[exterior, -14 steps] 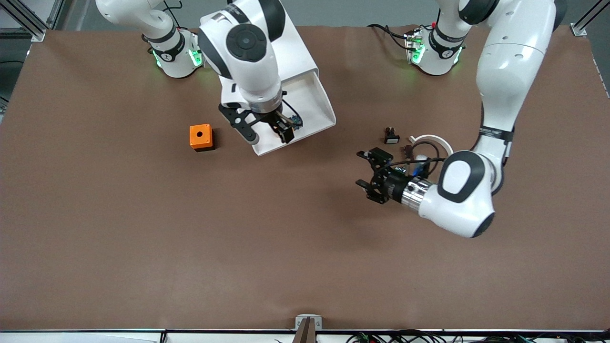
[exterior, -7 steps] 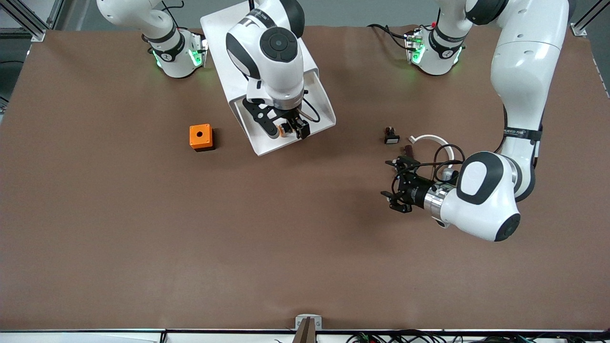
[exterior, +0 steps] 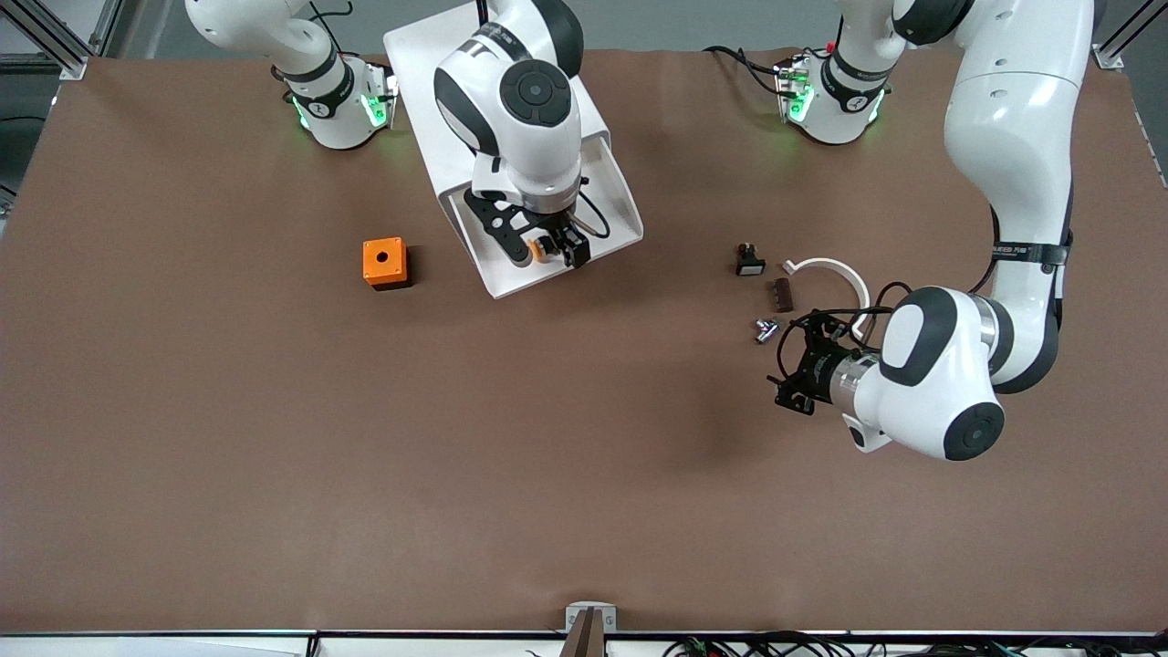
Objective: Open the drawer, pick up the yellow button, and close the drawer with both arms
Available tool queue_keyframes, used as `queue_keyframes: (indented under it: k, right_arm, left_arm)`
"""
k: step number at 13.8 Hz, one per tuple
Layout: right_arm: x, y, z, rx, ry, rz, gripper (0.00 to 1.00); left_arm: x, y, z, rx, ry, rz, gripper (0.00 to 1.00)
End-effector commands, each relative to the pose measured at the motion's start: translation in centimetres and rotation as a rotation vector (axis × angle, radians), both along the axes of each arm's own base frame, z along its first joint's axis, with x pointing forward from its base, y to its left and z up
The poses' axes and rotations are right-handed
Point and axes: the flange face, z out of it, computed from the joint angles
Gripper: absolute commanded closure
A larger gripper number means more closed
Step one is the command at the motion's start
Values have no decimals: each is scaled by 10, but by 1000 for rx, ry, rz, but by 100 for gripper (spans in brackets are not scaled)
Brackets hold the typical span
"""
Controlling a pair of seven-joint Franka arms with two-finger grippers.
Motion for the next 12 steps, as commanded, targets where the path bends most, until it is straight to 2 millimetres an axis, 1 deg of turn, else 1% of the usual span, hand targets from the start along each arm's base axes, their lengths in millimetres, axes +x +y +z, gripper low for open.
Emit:
queue_keyframes:
  k: [1, 3, 4, 5, 7, 8, 9, 11, 12]
  right_arm:
    - [-5, 5, -5, -13, 0, -15, 2]
    - [-7, 7, -6, -11, 5, -13, 5]
    - [-8, 8, -6, -10, 6, -12, 8]
    - [-8, 8, -6, -12, 8, -12, 13]
    - [-8, 7, -5, -11, 10, -11, 27]
    - [-8, 7, -5, -9, 11, -10, 37]
    - [-8, 8, -5, -8, 10, -8, 53]
    - [-8, 8, -5, -9, 11, -7, 79]
    - [-8, 8, -4, -8, 10, -5, 91]
  left_arm:
    - [5, 12, 8, -16, -74, -95, 1]
    - [9, 15, 16, -46, -115, -140, 1]
    - [9, 14, 20, -49, -124, -146, 1]
    - [9, 19, 22, -44, -128, -140, 1]
    - [10, 23, 36, -28, -152, -150, 1]
    - [10, 25, 37, -16, -159, -171, 1]
    - [10, 24, 37, -20, -166, -197, 1]
    - [8, 17, 40, -43, -180, -248, 1]
    - [7, 12, 42, -48, -183, -260, 0]
